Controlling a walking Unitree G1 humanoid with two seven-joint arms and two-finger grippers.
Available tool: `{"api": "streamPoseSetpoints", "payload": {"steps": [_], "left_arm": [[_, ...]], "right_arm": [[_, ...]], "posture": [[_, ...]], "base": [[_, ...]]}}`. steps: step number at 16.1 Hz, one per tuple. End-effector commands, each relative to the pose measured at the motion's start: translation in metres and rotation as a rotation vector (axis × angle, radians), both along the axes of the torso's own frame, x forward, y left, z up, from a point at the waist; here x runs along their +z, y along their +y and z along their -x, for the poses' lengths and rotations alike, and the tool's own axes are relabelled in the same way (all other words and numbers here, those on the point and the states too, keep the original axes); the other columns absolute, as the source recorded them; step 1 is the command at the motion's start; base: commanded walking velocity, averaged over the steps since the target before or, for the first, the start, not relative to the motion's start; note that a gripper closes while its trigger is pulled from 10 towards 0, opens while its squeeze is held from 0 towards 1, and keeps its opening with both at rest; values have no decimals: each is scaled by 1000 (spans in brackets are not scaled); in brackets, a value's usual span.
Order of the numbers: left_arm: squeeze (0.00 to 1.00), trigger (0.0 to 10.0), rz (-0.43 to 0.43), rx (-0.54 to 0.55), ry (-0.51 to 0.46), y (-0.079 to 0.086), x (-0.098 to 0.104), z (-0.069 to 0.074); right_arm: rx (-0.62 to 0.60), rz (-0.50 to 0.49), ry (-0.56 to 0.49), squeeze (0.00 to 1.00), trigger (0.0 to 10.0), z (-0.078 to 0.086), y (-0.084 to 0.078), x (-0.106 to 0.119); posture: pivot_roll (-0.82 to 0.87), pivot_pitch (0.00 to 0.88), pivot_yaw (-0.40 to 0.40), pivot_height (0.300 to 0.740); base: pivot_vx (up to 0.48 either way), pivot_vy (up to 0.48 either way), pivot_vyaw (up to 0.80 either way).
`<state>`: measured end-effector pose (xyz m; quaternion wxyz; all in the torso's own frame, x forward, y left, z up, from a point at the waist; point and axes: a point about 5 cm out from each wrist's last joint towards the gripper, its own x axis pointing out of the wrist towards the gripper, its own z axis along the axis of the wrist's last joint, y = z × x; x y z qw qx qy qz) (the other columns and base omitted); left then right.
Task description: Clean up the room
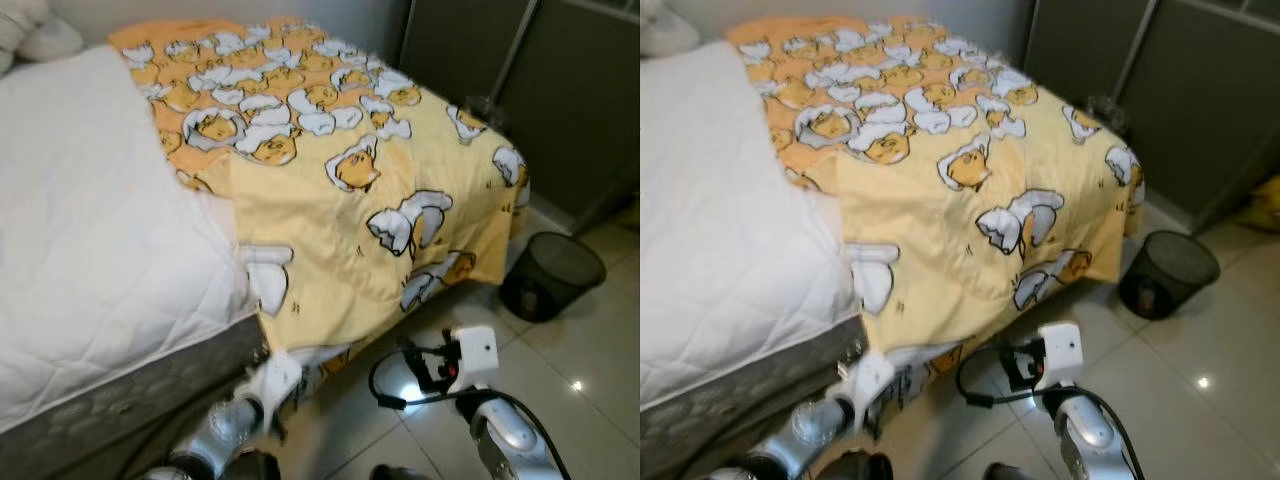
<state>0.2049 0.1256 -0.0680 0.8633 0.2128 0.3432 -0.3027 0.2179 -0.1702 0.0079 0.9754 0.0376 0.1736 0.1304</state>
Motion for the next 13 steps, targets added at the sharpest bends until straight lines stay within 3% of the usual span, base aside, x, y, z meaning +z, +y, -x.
{"api": "streamPoseSetpoints", "payload": {"steps": [1, 2, 3, 6, 8, 11, 12, 13], "left_arm": [[0, 10000, 7, -77, 39, -12, 1, -3], [0, 10000, 15, -107, 71, -16, 0, 1], [0, 10000, 18, -202, 138, -31, -5, 12], [0, 10000, 21, -273, 180, -50, -5, 16], [0, 10000, -28, -259, 154, -49, -4, 10], [0, 10000, -46, -287, 168, -48, -6, 15], [1000, 10000, -53, -279, 183, -46, -8, 17], [1000, 10000, -68, -253, 185, -40, -9, 17]], "right_arm": [[-3, 16, 18, 0, 10000, 6, -6, -4], [1, 17, 20, 0, 10000, 6, -6, -4], [18, 23, 27, 0, 10000, 6, -5, -5], [34, 29, 34, 0, 10000, 5, -5, -6], [46, 32, 34, 0, 10000, 6, -4, -6], [54, 38, 41, 0, 10000, 8, -5, -7], [54, 41, 42, 0, 10000, 9, -5, -7], [54, 42, 44, 0, 10000, 8, -5, -8]], "posture": [[-54, 0, -8, 740], [-54, 0, -8, 740], [-58, 0, -18, 740], [-63, 0, -27, 740], [-71, 0, -29, 740], [-71, 0, -30, 740], [-72, 0, -28, 740], [-65, 0, -25, 740]], "base": [[0, 0, 0], [0, 0, 0], [0, 0, 0], [0, 0, 0], [0, 0, 0], [0, 0, 0], [0, 0, 0], [0, 0, 0]]}}
